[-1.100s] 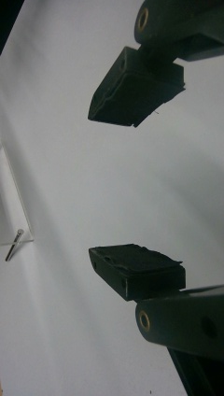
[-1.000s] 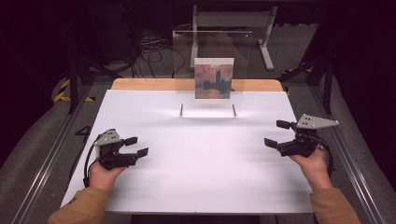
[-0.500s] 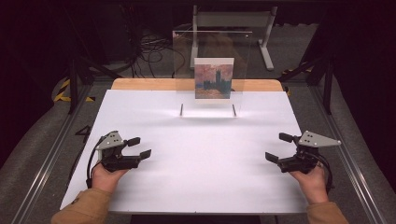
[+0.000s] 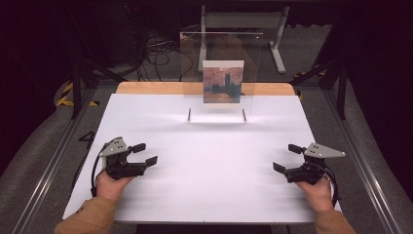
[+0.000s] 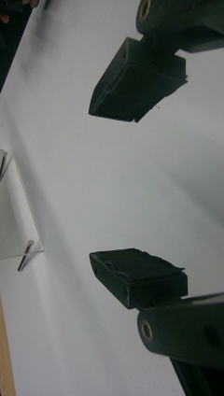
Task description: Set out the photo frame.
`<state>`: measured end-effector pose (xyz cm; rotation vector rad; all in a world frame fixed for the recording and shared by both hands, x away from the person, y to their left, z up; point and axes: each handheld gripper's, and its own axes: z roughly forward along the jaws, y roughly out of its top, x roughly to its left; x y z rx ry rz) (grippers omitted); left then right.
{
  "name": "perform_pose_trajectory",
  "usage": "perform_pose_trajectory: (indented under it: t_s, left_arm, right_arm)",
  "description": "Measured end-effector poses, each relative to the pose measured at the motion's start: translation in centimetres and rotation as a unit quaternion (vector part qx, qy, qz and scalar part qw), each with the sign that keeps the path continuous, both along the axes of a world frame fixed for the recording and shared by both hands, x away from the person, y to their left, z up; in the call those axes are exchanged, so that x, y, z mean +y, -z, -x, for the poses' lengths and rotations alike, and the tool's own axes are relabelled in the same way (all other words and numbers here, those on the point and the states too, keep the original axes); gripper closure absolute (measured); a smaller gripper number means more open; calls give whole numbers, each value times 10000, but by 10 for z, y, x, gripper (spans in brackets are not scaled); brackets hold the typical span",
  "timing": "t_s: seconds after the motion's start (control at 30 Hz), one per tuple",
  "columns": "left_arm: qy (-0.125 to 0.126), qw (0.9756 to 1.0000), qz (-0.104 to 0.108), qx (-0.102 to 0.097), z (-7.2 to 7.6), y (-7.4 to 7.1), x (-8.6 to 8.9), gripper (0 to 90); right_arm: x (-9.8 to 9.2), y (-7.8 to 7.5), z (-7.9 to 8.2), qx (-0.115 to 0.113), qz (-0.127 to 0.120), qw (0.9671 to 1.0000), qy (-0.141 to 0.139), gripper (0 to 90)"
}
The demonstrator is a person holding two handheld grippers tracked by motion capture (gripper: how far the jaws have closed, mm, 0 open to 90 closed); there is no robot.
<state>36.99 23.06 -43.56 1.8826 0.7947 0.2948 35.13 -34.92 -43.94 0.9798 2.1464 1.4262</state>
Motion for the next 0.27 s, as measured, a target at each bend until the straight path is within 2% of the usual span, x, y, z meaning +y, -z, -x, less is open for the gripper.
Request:
perform_pose_trajectory:
  t_s: [0.27]
  left_arm:
    - [-12, 10000, -24, -2, 0, 1, 0, 257]
  right_arm:
    - [4, -3, 2, -106, 79, 9999, -53, 0]
